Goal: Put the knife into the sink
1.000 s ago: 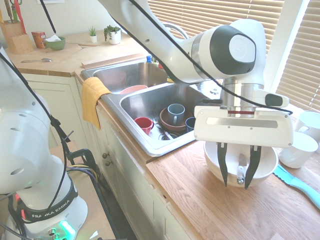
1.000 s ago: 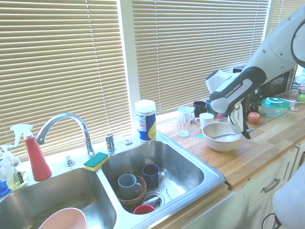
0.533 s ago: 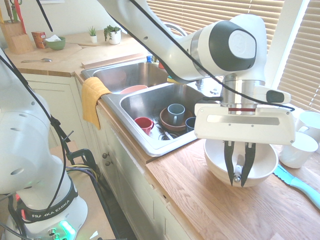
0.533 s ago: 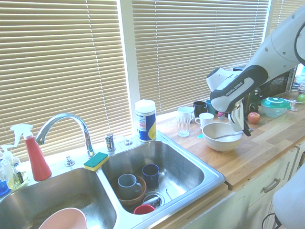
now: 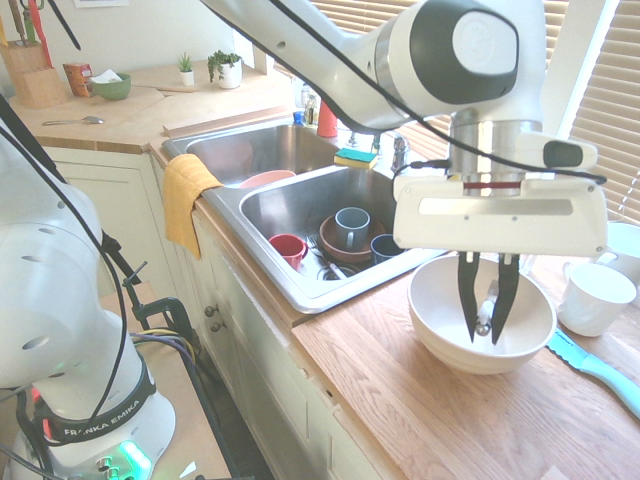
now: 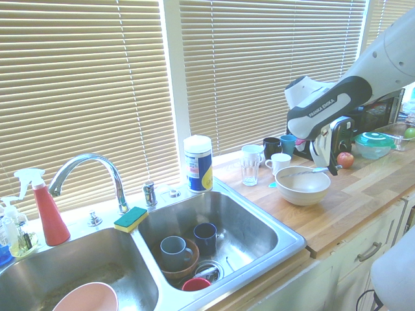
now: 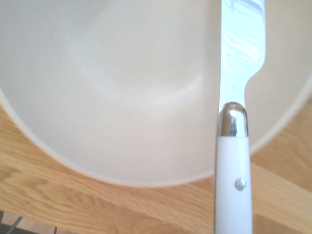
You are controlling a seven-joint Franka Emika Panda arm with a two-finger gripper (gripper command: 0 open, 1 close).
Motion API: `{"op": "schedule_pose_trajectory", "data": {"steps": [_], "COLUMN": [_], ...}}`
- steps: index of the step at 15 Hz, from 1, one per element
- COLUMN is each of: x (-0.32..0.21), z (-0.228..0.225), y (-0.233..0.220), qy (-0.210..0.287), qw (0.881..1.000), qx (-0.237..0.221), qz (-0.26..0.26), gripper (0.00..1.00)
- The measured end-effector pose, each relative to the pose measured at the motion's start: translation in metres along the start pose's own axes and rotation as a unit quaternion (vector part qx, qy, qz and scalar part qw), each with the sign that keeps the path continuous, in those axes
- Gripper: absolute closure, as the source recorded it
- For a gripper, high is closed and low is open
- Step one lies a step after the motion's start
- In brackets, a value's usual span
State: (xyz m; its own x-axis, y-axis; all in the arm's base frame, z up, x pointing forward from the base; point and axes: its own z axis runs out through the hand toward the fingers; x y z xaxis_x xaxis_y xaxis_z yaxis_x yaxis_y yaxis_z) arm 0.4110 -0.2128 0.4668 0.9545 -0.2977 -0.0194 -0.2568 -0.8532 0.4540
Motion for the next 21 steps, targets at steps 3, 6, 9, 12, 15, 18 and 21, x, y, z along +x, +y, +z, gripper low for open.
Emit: {"op": "schedule_pose_trajectory", "data": {"steps": [3, 6, 9, 12, 15, 18, 21], "x": [-0.014, -0.004, 0.018, 0.027, 0.027, 0.013, -0.005], "z": [-0.052, -0.08, -0.079, -0.077, -0.06, -0.052, -0.052], "y": [-0.004, -0.072, -0.175, -0.255, -0.309, -0.351, -0.374], "qy": [0.049, 0.07, 0.063, 0.071, 0.061, 0.052, 0.051], "qw": [0.997, 0.985, 0.965, 0.936, 0.921, 0.919, 0.917], "qx": [0.029, 0.095, 0.169, 0.227, 0.249, 0.251, 0.249], "qz": [0.053, 0.127, 0.191, 0.26, 0.293, 0.301, 0.309], "gripper": [1.0, 1.0, 1.0, 1.0, 1.0, 1.0, 1.0]}}
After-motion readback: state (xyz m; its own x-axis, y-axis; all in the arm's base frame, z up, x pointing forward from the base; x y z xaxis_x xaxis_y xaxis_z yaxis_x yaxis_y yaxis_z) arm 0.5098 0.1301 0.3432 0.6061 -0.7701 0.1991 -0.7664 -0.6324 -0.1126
